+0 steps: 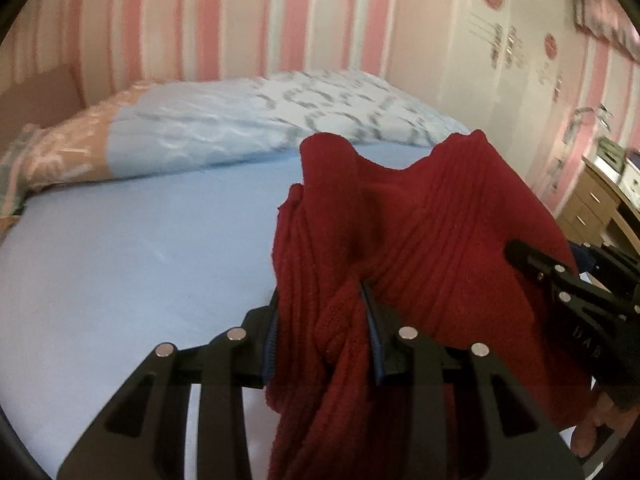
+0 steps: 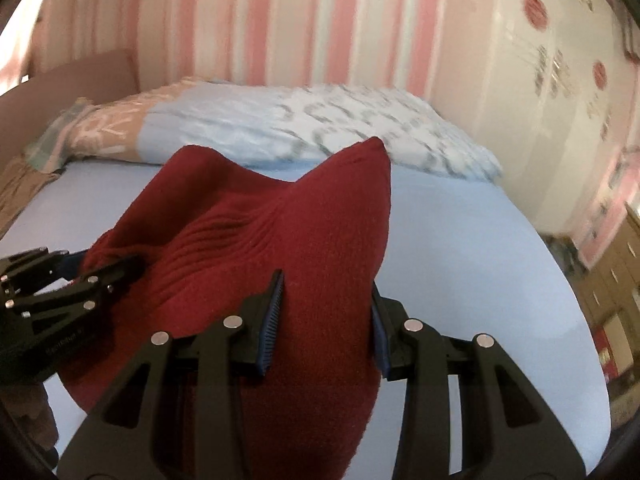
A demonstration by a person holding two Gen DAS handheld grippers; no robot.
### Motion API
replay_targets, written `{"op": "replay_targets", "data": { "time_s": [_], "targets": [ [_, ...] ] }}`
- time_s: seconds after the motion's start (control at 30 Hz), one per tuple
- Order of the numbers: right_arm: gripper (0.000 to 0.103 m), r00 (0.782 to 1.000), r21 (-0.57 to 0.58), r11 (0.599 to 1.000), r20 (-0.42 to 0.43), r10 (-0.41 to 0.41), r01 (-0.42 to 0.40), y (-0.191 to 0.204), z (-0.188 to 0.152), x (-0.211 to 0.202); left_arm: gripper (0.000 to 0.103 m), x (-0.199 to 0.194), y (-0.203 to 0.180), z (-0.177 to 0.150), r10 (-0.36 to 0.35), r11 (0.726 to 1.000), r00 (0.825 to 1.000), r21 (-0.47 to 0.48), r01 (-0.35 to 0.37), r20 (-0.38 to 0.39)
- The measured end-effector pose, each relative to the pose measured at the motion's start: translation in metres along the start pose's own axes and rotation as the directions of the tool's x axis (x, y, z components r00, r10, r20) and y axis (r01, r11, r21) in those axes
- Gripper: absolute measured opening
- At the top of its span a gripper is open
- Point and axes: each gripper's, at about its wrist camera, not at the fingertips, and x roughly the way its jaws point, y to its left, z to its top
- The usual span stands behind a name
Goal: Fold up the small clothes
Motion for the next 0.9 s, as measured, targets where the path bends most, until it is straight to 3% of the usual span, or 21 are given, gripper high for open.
{"op": "replay_targets", "data": {
  "time_s": [0.13, 0.23, 0.4, 0.57, 0.67, 0.77, 0.9],
  "targets": [
    [0.039, 0.994, 0.075, 0.995, -0.093, -0.061, 0.068, -0.069, -0.041, 0.022, 0.036, 0.054, -0.061, -0.018, -0.084, 0.994, 0.995, 0.063, 0.087, -0.049],
    [0.039, 0.975, 0.113, 0.982, -0.181, -0.128, 0.15, -0.119, -0.085, 0.046, 0.037, 0.095, -0.109, -0.039, -0.156, 0.975, 0.985, 0.145, 0.166, -0.074],
    [0.038, 0.951, 0.124, 0.964, -0.235, -0.201, 0.235, -0.161, -0.136, 0.062, 0.04, 0.137, -0.171, -0.073, -0.197, 0.945, 0.973, 0.243, 0.221, -0.119],
    [0.039, 0.957, 0.067, 0.969, -0.184, -0.222, 0.238, -0.152, -0.146, 0.062, 0.049, 0.144, -0.164, -0.093, -0.169, 0.957, 0.98, 0.22, 0.188, -0.103],
    [0.042, 0.957, 0.094, 0.963, -0.175, -0.232, 0.251, -0.145, -0.147, 0.065, 0.055, 0.135, -0.151, -0.099, -0.136, 0.956, 0.986, 0.248, 0.156, -0.096],
    [0.056, 0.947, 0.128, 0.948, -0.185, -0.264, 0.29, -0.144, -0.14, 0.064, 0.065, 0.125, -0.14, -0.102, -0.126, 0.959, 0.986, 0.243, 0.149, -0.108],
    [0.091, 0.956, 0.124, 0.95, -0.094, -0.277, 0.287, -0.125, -0.122, 0.029, 0.083, 0.093, -0.124, -0.09, -0.095, 0.973, 0.994, 0.207, 0.106, -0.063]
  ]
}}
